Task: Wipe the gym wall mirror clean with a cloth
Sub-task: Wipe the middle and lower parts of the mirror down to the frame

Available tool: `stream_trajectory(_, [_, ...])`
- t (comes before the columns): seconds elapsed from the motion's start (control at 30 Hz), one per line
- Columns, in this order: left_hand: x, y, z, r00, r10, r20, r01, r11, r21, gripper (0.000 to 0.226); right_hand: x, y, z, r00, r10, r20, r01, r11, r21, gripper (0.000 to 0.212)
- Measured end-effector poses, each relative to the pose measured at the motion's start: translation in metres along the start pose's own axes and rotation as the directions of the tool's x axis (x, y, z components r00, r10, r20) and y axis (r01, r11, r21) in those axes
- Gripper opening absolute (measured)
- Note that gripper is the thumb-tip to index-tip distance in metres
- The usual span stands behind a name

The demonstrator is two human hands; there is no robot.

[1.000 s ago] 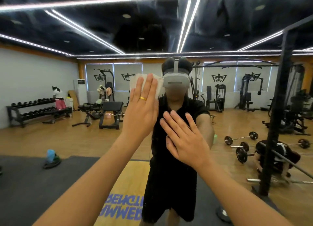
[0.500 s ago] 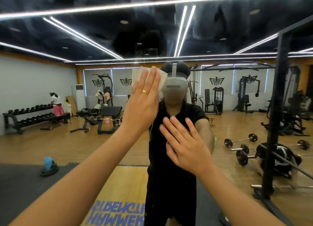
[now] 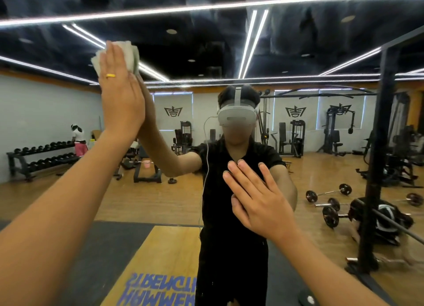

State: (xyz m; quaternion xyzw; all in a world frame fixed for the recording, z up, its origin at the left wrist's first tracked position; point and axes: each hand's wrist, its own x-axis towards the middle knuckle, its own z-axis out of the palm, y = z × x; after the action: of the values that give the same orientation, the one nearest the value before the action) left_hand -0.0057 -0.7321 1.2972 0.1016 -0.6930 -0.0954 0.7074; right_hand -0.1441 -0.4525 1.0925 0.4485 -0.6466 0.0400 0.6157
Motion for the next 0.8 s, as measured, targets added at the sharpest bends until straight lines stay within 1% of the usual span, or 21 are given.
stream_trajectory(0.07, [-0.01,0.004,0.002,1.0,0.027,0.005,-0.027,0.999,0.03,0.064,0.0,0.001,-0.001,1.0,0.006,0.0,-0.006,1.0,-0.007,0.058])
stream_trajectory(0.1, [-0.018,0.008,0.005,0.998,0.058,0.031,-0.059,0.997,0.041,0.062,-0.001,0.001,-0.001,1.0,0.011,-0.003,-0.011,1.0,-0.007,0.058])
stream_trajectory(0.17, [-0.045,0.023,0.009,0.982,0.153,0.113,-0.158,0.987,0.039,0.064,-0.001,0.0,-0.002,1.0,0.015,-0.005,-0.015,1.0,0.0,0.058])
stream_trajectory(0.2, [-0.062,0.031,0.011,0.959,0.233,0.16,-0.24,0.97,0.028,0.065,-0.001,0.0,-0.003,1.0,0.014,-0.004,-0.014,1.0,0.005,0.058])
stream_trajectory(0.23, [-0.078,0.037,0.015,0.924,0.322,0.205,-0.33,0.944,0.003,0.065,-0.001,0.0,-0.003,1.0,0.011,-0.002,-0.011,1.0,0.006,0.058])
stream_trajectory(0.3, [-0.109,0.048,0.026,0.822,0.497,0.278,-0.506,0.861,-0.045,0.072,-0.001,0.0,-0.004,1.0,0.005,-0.002,-0.005,1.0,0.001,0.059])
stream_trajectory(0.33, [-0.121,0.05,0.032,0.76,0.577,0.299,-0.6,0.8,-0.021,0.078,-0.001,0.0,-0.004,1.0,0.006,-0.004,-0.006,1.0,-0.001,0.059])
stream_trajectory(0.37, [-0.125,0.048,0.036,0.723,0.614,0.315,-0.647,0.762,0.0,0.08,-0.001,0.0,-0.004,1.0,0.007,-0.004,-0.007,1.0,0.001,0.059])
stream_trajectory(0.4, [-0.124,0.049,0.038,0.726,0.613,0.313,-0.647,0.763,0.007,0.079,-0.001,0.0,-0.004,1.0,0.007,-0.003,-0.007,1.0,0.007,0.059])
stream_trajectory(0.47, [-0.108,0.05,0.037,0.792,0.547,0.271,-0.566,0.824,-0.01,0.073,-0.001,0.0,-0.003,1.0,0.006,-0.002,-0.006,1.0,0.018,0.059])
stream_trajectory(0.57, [-0.072,0.048,0.03,0.905,0.373,0.205,-0.372,0.927,-0.044,0.059,0.001,0.001,-0.002,1.0,0.003,-0.002,-0.003,1.0,0.023,0.059])
stream_trajectory(0.63, [-0.053,0.038,0.027,0.958,0.241,0.152,-0.238,0.97,-0.04,0.059,0.001,0.001,-0.002,1.0,0.003,-0.003,-0.003,1.0,0.022,0.059])
stream_trajectory(0.67, [-0.048,0.033,0.026,0.973,0.198,0.118,-0.194,0.98,-0.041,0.059,0.001,0.001,-0.001,1.0,0.003,-0.003,-0.002,1.0,0.022,0.059])
stream_trajectory(0.73, [-0.045,0.029,0.028,0.979,0.199,0.05,-0.197,0.98,-0.036,0.056,0.001,0.001,-0.001,1.0,0.002,-0.001,-0.002,1.0,0.028,0.058])
stream_trajectory(0.8, [-0.047,0.032,0.03,0.967,0.251,0.042,-0.249,0.968,-0.029,0.053,0.001,0.001,-0.004,1.0,0.005,0.01,-0.006,0.998,0.055,0.058])
